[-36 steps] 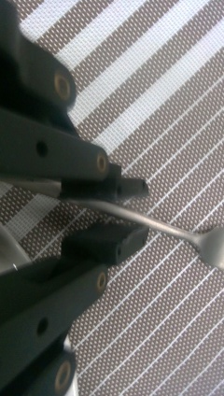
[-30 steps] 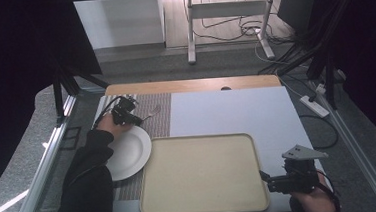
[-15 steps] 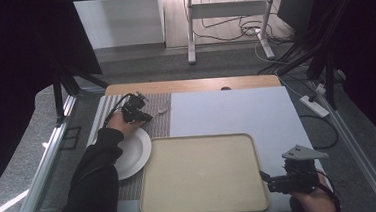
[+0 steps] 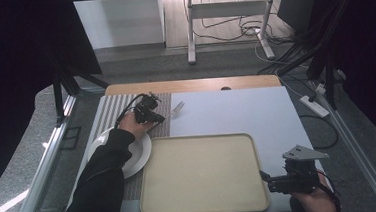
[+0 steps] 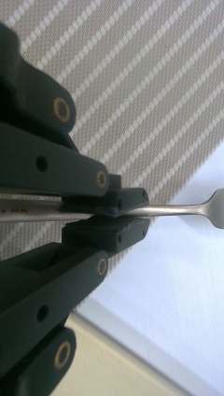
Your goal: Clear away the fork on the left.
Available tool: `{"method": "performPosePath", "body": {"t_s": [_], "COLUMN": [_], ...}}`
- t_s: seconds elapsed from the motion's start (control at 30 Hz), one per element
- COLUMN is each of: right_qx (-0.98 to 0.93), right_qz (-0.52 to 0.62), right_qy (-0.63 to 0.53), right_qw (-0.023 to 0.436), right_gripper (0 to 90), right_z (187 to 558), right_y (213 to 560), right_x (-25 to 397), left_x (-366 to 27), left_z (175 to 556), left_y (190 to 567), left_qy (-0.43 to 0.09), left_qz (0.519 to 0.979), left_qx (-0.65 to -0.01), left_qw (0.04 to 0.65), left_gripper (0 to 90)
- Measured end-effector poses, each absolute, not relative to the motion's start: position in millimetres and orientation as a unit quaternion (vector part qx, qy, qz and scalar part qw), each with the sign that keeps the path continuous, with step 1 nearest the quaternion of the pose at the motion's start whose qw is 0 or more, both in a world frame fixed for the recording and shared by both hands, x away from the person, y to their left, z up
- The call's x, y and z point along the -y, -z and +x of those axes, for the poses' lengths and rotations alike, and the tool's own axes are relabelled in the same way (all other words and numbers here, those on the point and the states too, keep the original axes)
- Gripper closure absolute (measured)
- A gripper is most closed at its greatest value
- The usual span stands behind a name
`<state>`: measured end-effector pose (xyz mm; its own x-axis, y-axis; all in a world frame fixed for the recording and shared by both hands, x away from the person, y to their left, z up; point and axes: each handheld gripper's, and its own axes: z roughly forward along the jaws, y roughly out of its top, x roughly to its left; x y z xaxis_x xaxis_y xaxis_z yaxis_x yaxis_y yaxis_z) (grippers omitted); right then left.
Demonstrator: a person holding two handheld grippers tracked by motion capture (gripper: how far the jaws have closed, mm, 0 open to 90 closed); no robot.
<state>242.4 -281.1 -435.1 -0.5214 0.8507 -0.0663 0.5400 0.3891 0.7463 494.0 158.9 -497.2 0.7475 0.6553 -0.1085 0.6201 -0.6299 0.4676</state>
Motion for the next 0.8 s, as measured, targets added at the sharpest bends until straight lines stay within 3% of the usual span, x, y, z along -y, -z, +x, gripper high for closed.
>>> {"method": "performPosePath", "body": {"t_s": [0.8], "right_qx": [-0.801], "right_qz": [0.433], "right_qy": [-0.346], "right_qw": [0.226], "right_gripper": [0.0], "right_z": [242], "right_y": [435], "right_x": [281], "left_x": [-128], "left_z": [416], "left_y": [470], "left_qy": [-0.025], "left_qz": [0.901], "left_qx": [-0.339], "left_qw": [0.268], "left_gripper": [84.7]}}
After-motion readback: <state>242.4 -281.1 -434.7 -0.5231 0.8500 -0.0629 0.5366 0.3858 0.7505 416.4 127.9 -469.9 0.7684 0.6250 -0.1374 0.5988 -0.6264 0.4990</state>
